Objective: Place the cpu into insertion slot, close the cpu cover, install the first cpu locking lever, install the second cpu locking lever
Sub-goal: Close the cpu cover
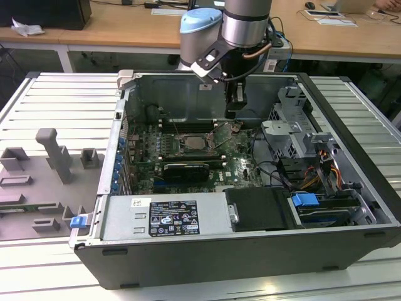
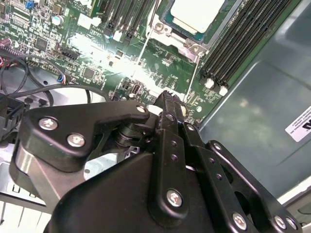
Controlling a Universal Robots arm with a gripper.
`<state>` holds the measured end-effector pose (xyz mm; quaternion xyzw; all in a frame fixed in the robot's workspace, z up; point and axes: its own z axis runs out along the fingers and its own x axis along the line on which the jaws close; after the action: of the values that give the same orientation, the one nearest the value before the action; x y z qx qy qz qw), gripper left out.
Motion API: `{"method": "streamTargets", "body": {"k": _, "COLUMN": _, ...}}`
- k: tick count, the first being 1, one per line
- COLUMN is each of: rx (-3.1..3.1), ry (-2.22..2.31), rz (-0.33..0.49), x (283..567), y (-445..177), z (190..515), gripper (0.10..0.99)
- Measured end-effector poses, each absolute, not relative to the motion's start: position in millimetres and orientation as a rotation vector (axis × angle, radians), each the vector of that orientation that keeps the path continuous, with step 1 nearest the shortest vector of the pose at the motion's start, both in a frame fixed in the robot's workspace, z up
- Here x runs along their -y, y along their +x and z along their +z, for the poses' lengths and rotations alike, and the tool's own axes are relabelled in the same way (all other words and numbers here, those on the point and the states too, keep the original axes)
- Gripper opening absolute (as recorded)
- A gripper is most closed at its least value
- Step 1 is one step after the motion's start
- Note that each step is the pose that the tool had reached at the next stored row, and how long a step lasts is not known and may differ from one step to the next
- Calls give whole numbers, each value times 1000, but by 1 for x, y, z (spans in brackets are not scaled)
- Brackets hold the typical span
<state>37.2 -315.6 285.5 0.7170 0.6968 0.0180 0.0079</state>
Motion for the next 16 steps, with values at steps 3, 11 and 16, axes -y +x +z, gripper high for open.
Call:
{"method": "streamTargets", "body": {"k": 3, "rx": -2178, "ry": 2241, "rz": 56, "x": 315, "y": 39, "z": 285, "gripper": 106}}
{"method": "streamTargets", "body": {"k": 11, "rx": -2178, "ry": 2241, "rz": 56, "x": 314, "y": 45, "z": 285, "gripper": 106}}
{"method": "streamTargets", "body": {"k": 16, "rx": -2178, "ry": 2241, "rz": 56, "x": 314, "y": 50, "z": 285, "gripper": 106}}
